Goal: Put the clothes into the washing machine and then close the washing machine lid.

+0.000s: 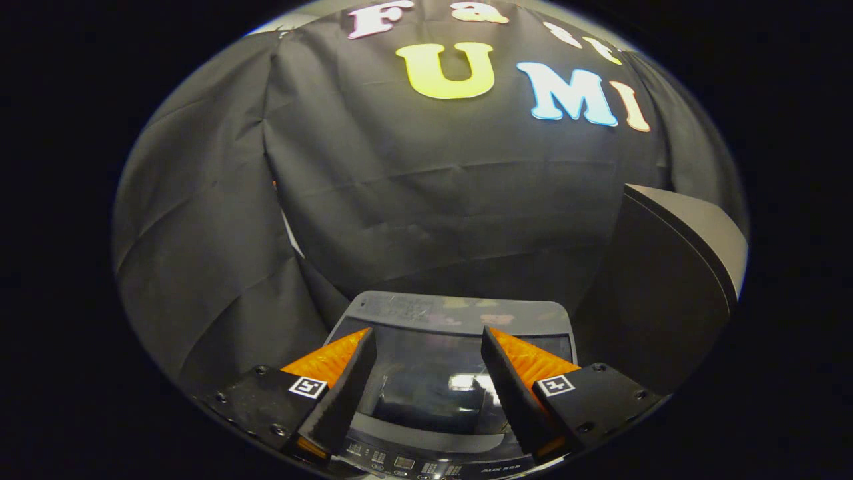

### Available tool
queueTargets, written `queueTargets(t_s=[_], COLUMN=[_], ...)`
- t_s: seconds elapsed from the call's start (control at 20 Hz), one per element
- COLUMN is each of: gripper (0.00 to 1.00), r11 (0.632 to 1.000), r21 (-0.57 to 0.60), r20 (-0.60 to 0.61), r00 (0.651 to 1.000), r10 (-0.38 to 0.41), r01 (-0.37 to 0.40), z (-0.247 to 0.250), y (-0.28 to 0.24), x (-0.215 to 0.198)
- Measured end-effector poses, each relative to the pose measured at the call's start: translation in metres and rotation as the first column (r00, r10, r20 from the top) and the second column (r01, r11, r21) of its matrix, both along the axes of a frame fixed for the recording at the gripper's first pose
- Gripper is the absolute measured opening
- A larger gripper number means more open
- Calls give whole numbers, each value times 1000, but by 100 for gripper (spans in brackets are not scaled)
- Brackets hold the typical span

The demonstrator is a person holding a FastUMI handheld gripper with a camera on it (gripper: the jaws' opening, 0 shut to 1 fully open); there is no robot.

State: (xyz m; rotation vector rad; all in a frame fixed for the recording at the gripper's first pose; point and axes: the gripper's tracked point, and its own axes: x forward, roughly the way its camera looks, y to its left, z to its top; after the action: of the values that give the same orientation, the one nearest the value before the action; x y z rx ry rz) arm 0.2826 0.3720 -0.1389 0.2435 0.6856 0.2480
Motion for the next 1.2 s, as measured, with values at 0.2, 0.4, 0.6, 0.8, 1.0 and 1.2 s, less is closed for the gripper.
queueTargets(t_s=[0.2,0.4,0.6,0.8,1.0,1.2], gripper=[99,99,99,99,98,98], r11=[1000,998,998,996,995,989], r21=[15,45,44,43,43,47], r20=[-3,71,180,279,371,434], r00=[1000,997,983,956,923,889], r10=[6,-38,-43,-85,-103,-146], r01=[-6,35,36,76,93,140], z=[0,28,64,97,120,125], y=[5,-15,-49,-111,-174,-250], x=[-19,-28,-37,-61,-95,-134])
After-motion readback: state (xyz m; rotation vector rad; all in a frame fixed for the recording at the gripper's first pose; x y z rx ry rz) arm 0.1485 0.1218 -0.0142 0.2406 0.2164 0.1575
